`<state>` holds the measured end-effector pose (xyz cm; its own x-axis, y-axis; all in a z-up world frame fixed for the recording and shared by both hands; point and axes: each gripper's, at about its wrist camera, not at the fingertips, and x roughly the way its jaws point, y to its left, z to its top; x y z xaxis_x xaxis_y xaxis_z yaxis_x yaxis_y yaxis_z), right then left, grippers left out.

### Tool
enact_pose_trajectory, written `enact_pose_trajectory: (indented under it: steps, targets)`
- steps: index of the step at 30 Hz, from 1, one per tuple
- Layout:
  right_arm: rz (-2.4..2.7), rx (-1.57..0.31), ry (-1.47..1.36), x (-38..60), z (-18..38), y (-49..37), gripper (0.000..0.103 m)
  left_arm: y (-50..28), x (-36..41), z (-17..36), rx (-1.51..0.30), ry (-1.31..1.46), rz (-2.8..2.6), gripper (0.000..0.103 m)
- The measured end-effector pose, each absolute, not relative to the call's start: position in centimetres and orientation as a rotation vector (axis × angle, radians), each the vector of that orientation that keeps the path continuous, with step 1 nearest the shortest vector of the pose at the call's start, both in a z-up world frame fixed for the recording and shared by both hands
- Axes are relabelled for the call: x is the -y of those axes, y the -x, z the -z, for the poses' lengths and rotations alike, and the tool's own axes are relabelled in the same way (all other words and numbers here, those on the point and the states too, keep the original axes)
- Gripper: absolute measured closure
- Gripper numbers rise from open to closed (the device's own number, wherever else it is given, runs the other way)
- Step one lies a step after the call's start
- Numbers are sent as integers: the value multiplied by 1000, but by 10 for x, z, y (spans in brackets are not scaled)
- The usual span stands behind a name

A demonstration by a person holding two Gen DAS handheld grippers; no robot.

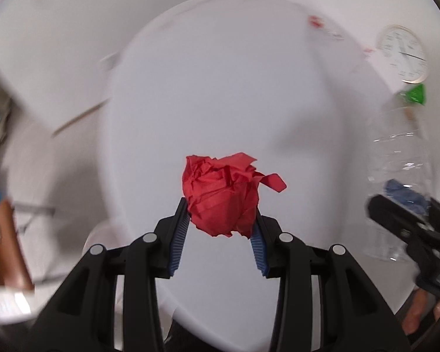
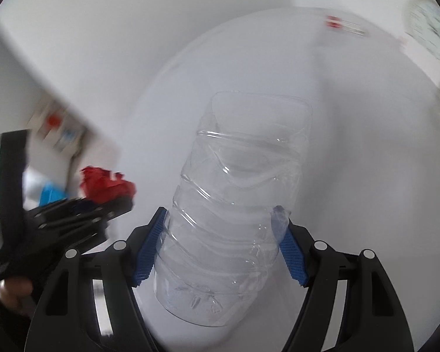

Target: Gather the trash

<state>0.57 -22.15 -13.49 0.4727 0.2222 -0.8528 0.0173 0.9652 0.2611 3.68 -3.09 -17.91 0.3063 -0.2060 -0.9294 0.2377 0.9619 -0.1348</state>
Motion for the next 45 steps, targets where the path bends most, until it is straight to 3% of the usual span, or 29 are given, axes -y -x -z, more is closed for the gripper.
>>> enact_pose_trajectory:
  steps: [6, 13, 18, 23, 28, 35, 37, 39, 45]
  targets:
    - [-333, -1148, -165, 142, 146, 46, 31, 14, -71, 222, -1327, 140, 115, 64]
    - [-414, -1197, -16, 78, 152, 64, 30, -3, -119, 318, -1398, 127, 68, 60]
    - [-396, -1220, 33, 43, 163, 50, 30, -16, -153, 352, -1468, 214, 113, 40]
    - [-357, -1222, 6, -3, 174, 47, 30, -13, -189, 325, -1426, 179, 139, 19]
    - [-350, -1212, 80, -54, 200, 33, 30, -2, -246, 270, -1322, 75, 88, 8]
    - [-378, -1315, 160, -99, 288, 11, 29, 6, -304, 224, -1242, 45, 20, 8]
    - [-361, -1357, 173, -106, 308, 6, 17, 8, -314, 218, -1235, 53, 3, 8]
    - [-340, -1383, 186, -109, 323, 3, 14, 10, -319, 216, -1232, 60, -8, 8]
    - [-337, -1383, 213, -105, 304, 13, 9, 17, -317, 211, -1229, 69, -62, 8]
